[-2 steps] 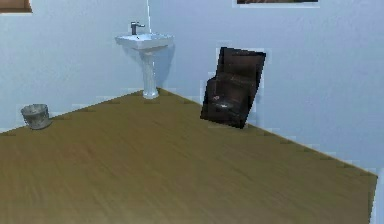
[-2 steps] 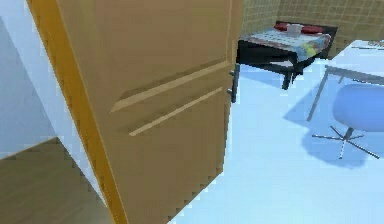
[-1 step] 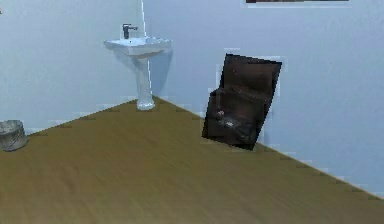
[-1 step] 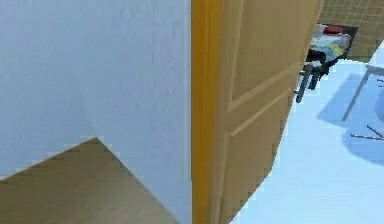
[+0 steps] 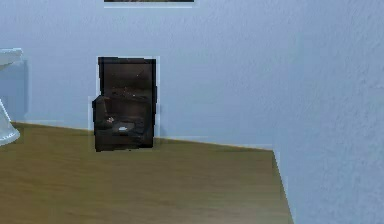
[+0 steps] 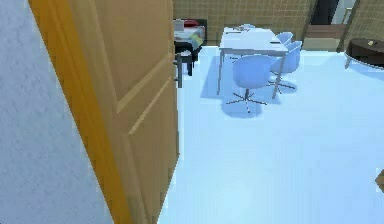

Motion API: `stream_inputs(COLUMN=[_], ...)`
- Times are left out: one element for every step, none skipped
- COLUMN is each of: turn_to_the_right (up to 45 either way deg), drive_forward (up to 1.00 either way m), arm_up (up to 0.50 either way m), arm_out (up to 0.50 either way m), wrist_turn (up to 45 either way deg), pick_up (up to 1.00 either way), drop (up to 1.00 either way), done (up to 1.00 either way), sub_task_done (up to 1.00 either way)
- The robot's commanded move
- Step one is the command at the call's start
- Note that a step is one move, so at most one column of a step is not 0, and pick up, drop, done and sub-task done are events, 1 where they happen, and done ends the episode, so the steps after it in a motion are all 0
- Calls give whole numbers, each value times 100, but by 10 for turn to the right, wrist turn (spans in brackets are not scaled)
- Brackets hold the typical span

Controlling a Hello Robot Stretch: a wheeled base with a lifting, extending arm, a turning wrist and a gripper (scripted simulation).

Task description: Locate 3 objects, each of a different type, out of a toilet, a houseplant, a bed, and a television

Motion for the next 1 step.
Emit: stream_inputs(turn_to_the_right=[0], drive_forward=[15], arm_up=[0], arm_out=[0], wrist_turn=[0], pick_up=[0], drop=[0], done=[0], sub_task_done=[0])
